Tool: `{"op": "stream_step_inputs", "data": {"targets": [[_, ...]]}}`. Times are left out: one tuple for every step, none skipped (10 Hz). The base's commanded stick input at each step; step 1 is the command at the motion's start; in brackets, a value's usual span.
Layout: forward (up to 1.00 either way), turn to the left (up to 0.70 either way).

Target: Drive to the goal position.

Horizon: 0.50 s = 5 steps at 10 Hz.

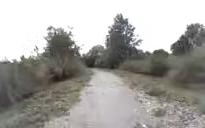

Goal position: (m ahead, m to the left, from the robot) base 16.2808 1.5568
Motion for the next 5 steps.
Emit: {"op": "stream_step_inputs", "data": {"targets": [[0.85,0.00],[0.85,0.00],[0.85,0.00],[0.85,0.00],[0.85,0.00]]}}
